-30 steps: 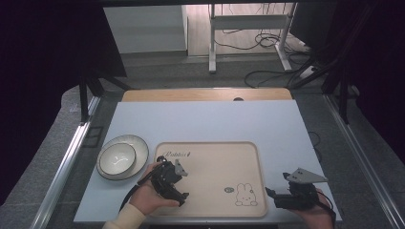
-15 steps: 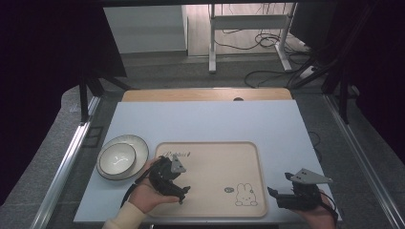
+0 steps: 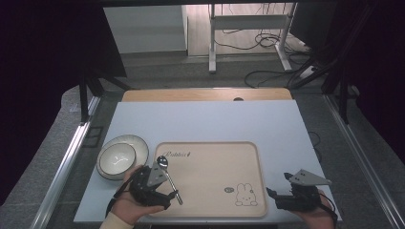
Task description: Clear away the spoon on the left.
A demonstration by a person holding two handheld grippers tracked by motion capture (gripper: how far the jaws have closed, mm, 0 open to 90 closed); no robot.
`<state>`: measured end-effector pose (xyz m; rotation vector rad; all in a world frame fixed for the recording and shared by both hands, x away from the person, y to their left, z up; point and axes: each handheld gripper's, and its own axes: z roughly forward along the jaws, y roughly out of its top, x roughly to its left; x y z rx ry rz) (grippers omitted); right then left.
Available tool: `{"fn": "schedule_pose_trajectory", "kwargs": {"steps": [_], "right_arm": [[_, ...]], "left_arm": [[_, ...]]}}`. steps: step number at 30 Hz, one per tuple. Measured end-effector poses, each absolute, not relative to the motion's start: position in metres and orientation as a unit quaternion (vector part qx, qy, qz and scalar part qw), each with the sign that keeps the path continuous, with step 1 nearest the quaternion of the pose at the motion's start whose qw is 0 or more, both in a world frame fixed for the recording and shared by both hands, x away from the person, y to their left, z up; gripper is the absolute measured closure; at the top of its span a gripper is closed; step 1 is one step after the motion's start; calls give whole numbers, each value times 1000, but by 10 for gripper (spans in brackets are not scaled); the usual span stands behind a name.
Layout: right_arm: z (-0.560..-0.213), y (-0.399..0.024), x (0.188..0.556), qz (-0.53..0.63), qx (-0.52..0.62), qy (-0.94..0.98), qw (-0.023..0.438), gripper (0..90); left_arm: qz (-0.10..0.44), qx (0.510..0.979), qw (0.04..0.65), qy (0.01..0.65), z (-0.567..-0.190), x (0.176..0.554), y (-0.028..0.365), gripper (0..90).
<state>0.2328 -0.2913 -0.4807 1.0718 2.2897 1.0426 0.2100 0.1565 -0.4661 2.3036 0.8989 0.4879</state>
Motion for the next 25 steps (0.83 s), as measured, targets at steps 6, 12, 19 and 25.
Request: {"fn": "schedule_pose_trajectory", "kwargs": {"steps": [6, 12, 19, 25], "right_arm": [[-482, -291, 236, 371, 382, 823, 199, 168], [-483, -291, 236, 372, 382, 822, 200, 168], [-483, -291, 236, 370, 382, 822, 201, 168], [-484, -292, 236, 369, 382, 823, 202, 167]], "left_arm": [[198, 852, 316, 367, -469, 194, 184, 136], [211, 834, 334, 386, -470, 179, 200, 175], [213, 833, 334, 386, -472, 174, 201, 192], [212, 834, 334, 383, -474, 177, 199, 190]]}}
